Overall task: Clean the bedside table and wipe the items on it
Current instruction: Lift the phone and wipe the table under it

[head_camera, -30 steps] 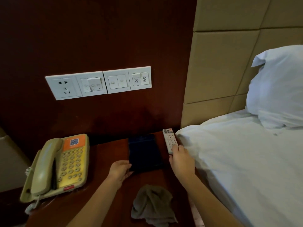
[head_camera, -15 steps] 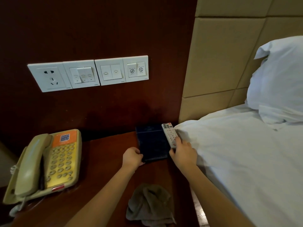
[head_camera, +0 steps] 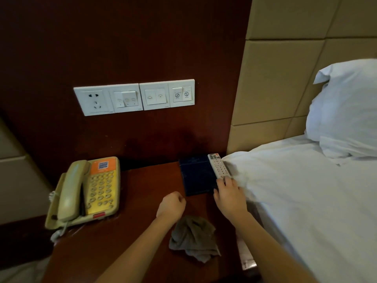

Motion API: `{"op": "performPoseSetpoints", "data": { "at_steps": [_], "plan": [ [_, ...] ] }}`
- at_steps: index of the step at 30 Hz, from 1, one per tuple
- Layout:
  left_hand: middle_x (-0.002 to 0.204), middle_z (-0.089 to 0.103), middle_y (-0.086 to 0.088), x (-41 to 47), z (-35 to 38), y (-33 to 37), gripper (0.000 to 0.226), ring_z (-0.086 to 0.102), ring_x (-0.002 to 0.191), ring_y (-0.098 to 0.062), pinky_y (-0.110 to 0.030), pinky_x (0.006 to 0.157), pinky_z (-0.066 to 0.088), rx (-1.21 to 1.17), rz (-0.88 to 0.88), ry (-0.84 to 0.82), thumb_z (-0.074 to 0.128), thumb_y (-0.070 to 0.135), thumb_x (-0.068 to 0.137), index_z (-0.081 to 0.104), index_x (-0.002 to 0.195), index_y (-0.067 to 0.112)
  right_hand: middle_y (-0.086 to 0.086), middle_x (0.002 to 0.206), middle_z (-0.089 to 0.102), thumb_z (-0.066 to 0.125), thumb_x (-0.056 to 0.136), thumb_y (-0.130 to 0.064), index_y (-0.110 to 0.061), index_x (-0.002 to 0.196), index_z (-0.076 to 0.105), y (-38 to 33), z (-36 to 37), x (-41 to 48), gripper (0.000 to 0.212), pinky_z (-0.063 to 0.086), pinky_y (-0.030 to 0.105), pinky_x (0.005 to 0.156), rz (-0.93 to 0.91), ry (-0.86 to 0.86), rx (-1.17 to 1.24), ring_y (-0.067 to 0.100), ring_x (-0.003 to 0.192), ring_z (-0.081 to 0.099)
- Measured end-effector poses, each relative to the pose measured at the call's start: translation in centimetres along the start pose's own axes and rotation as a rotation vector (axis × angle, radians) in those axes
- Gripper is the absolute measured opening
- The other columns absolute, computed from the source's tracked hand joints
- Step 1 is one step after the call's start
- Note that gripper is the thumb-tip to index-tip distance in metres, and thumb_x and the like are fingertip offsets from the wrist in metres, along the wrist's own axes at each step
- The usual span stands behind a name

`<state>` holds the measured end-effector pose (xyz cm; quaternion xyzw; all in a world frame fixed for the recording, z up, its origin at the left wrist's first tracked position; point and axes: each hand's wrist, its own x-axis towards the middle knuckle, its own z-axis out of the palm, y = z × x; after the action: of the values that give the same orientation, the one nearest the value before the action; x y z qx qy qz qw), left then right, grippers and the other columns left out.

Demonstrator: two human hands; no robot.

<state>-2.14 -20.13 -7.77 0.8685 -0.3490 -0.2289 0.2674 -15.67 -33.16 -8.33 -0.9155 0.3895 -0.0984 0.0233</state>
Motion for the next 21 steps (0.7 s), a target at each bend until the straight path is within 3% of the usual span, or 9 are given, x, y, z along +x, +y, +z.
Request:
{"op": "performPoseSetpoints", "data": {
  "at_steps": [2,6,8,11,13,16,19,21],
  "plan": [
    [0.095,0.058,-0.001,-1.5,-0.3,-0.5,0.025,0.055,0.079,-0.014,-0.024,0.065,0.042,0.045,-0.011,-0.091,0.043,0.032,0.099,0.058,0.107,0.014,0.008,0.124,0.053,0.034,0.101,-0.031,-0.016,0.123,0.05,-1.0,-0.9,-1.4,0.031,0.042,0.036,0.089,-0.1,-0.066,-0.006,0.026,0.115,0.05],
    [0.085,0.046,0.004,-4.9,-0.5,-1.2,0.022,0.047,0.083,-0.015,-0.025,0.068,0.037,0.18,0.005,-0.275,0.053,0.038,0.094,0.051,0.09,0.016,0.005,0.097,0.056,0.037,0.101,-0.037,-0.013,0.101,0.052,-3.3,-2.4,-4.2,0.029,0.041,0.033,0.072,-0.149,-0.433,0.14,0.026,0.097,0.058],
    [0.081,0.041,0.004,-6.6,-0.7,-1.5,0.023,0.044,0.08,-0.015,-0.025,0.067,0.035,0.189,0.026,-0.267,0.055,0.029,0.092,0.041,0.078,0.019,0.004,0.096,0.055,0.039,0.1,-0.041,-0.014,0.098,0.051,-4.6,-2.8,-5.6,0.029,0.04,0.032,0.07,-0.124,-0.553,0.208,0.023,0.092,0.056],
    [0.076,0.039,0.005,-8.6,-2.2,-1.7,0.028,0.04,0.071,-0.011,-0.023,0.058,0.032,-0.012,0.025,-0.16,0.057,0.019,0.09,0.035,0.071,0.021,0.0,0.089,0.052,0.04,0.1,-0.039,-0.015,0.096,0.05,-6.7,-4.0,-7.1,0.025,0.039,0.027,0.061,-0.077,-0.667,0.338,0.017,0.08,0.052],
    [0.076,0.041,0.005,-9.7,-4.3,-1.9,0.028,0.043,0.075,-0.012,-0.022,0.061,0.034,-0.123,0.018,-0.067,0.059,0.014,0.087,0.037,0.073,0.022,-0.002,0.085,0.052,0.044,0.099,-0.033,-0.018,0.09,0.05,-8.0,-5.0,-7.7,0.019,0.039,0.025,0.06,-0.051,-0.663,0.452,0.014,0.073,0.051],
    [0.079,0.044,0.005,-11.3,-8.0,-3.0,0.026,0.046,0.084,-0.015,-0.024,0.068,0.038,-0.223,0.014,0.038,0.062,0.01,0.085,0.04,0.077,0.022,0.0,0.084,0.052,0.047,0.097,-0.019,-0.016,0.084,0.049,-10.3,-6.6,-8.0,0.013,0.039,0.025,0.062,-0.063,-0.526,0.567,0.014,0.073,0.05],
    [0.093,0.054,-0.002,-12.6,-11.4,-4.6,0.014,0.052,0.094,-0.018,-0.026,0.077,0.041,-0.237,0.006,0.097,0.063,0.014,0.088,0.051,0.095,0.014,0.001,0.077,0.047,0.045,0.098,-0.018,-0.013,0.083,0.046,-13.4,-8.3,-8.1,0.016,0.035,0.024,0.059,-0.018,-0.374,0.735,0.013,0.066,0.045],
    [0.101,0.059,-0.009,-13.3,-13.3,-5.9,0.021,0.055,0.099,-0.022,-0.028,0.078,0.041,-0.233,-0.016,0.13,0.063,0.02,0.089,0.059,0.106,0.007,0.001,0.078,0.046,0.042,0.1,-0.02,-0.012,0.086,0.046,-15.6,-9.2,-7.9,0.017,0.036,0.025,0.06,0.022,-0.309,0.846,0.014,0.067,0.045]
  ]
}}
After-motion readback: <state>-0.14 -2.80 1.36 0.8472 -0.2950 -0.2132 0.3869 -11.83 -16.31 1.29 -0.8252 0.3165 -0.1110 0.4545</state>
